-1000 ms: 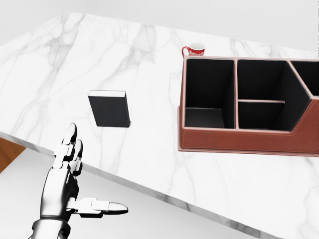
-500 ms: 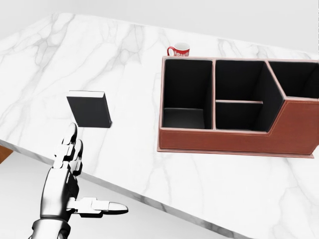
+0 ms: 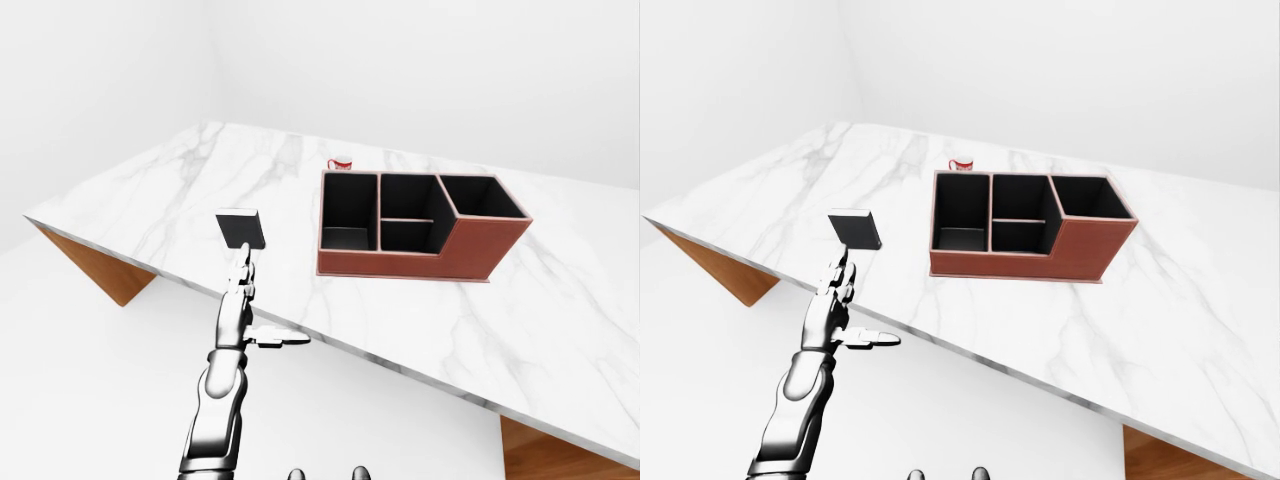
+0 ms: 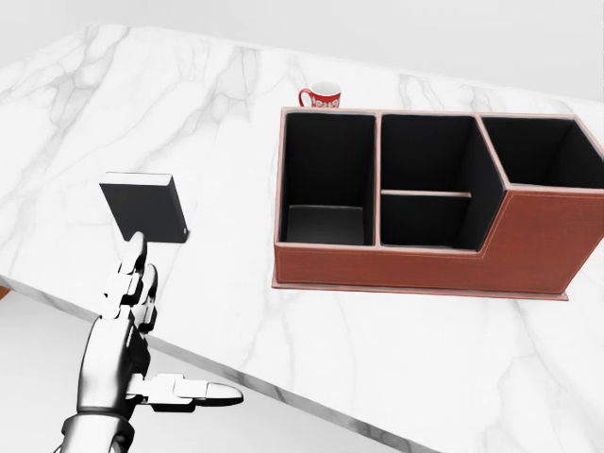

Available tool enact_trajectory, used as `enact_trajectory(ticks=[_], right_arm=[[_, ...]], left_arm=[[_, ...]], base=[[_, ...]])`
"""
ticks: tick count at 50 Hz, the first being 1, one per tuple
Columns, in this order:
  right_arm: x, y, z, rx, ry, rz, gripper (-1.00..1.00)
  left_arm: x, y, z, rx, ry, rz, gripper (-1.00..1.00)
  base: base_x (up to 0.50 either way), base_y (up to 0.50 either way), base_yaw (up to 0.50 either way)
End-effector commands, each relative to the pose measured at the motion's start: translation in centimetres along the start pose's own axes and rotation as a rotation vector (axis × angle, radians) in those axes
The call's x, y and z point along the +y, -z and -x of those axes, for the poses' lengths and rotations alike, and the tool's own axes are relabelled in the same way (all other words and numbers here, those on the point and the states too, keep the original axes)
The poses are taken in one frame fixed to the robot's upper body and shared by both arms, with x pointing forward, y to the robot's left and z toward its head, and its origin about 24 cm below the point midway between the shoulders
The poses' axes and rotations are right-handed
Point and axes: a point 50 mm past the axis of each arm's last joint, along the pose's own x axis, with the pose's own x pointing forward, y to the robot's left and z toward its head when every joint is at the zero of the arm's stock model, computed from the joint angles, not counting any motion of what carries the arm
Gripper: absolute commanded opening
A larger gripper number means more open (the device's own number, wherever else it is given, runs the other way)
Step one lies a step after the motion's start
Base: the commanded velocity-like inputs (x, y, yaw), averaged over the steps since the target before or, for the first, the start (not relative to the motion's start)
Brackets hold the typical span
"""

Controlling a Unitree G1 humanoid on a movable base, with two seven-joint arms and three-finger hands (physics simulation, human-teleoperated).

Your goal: Pick up the book and place it in the left compartment of the caddy.

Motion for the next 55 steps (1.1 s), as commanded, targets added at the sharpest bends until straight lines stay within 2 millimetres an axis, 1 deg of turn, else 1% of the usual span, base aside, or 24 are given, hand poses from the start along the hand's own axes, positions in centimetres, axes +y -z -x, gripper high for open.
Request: enact_trajectory(ticks=[1, 6, 12, 17, 24, 27, 28, 32, 33, 38, 45, 46, 47, 52, 53, 55], right_arm=[[0.0, -0.2, 0.0, -0.009, 0.0, -0.006, 1.0], [-0.1, 0.2, 0.0, 0.009, -0.003, -0.004, 1.0], [0.0, -0.2, 0.0, -0.008, -0.006, -0.004, 1.0], [0.0, -0.2, 0.0, -0.008, -0.007, -0.005, 1.0], [0.0, 0.1, 0.0, 0.004, -0.009, -0.003, 1.0], [0.0, -0.1, 0.0, -0.003, -0.009, -0.003, 1.0], [0.0, 0.2, 0.0, 0.007, -0.009, -0.002, 1.0], [0.1, 0.0, 0.0, 0.001, -0.012, -0.003, 1.0], [0.0, 0.3, 0.0, 0.011, -0.012, -0.001, 1.0], [0.0, 0.2, 0.0, 0.008, -0.013, -0.001, 1.0], [0.0, 0.3, 0.0, 0.013, -0.012, 0.001, 1.0], [0.1, 0.2, 0.0, 0.007, -0.011, 0.002, 1.0], [0.1, 0.1, 0.1, 0.006, -0.012, 0.003, 1.0], [0.1, 0.2, 0.0, 0.008, -0.013, 0.005, 1.0], [0.1, 0.1, 0.1, 0.006, -0.013, 0.005, 1.0], [0.1, 0.1, 0.1, 0.006, -0.013, 0.005, 1.0]], left_arm=[[0.0, 0.0, 0.1, -0.001, -0.001, -0.001, 1.0], [0.0, -0.2, 0.1, -0.009, 0.0, -0.001, 1.0], [0.0, -0.2, 0.1, -0.008, 0.0, 0.0, 1.0], [0.1, 0.1, 0.0, 0.004, 0.0, 0.0, 1.0], [0.0, 0.0, 0.0, 0.0, 0.0, 0.0, 1.0], [0.0, 0.1, 0.0, 0.003, 0.001, 0.0, 1.0], [0.0, -0.1, 0.1, -0.003, 0.0, 0.0, 1.0], [0.0, 0.0, 0.0, -0.002, 0.001, -0.001, 1.0], [0.0, -0.1, 0.1, -0.005, 0.001, -0.001, 1.0], [0.0, -0.2, 0.1, -0.008, 0.0, -0.001, 1.0], [0.1, 0.3, -0.1, 0.013, -0.002, 0.001, 1.0], [0.1, -0.3, 0.1, -0.012, -0.003, 0.0, 1.0], [0.1, -0.5, 0.2, -0.02, -0.005, 0.001, 1.0], [0.2, -0.4, 0.1, -0.018, -0.013, -0.001, 1.0], [0.3, -1.0, 0.4, -0.044, -0.02, 0.001, 1.0], [0.3, -1.1, 0.4, -0.047, -0.02, 0.001, 1.0]], base=[[0.0, 0.0, 0.0], [0.0, 0.0, 0.0], [0.0, 0.0, 0.0], [0.0, 0.0, 0.0], [0.21, 0.09, 0.0], [0.26, 0.11, 0.0], [0.26, 0.11, 0.0], [0.26, 0.12, 0.0], [0.26, 0.12, 0.0], [0.26, 0.12, 0.0], [0.26, 0.11, 0.0], [0.26, 0.12, 0.0], [0.26, 0.11, 0.0], [0.26, 0.11, 0.0], [0.26, 0.12, 0.0], [0.26, 0.12, 0.0]])
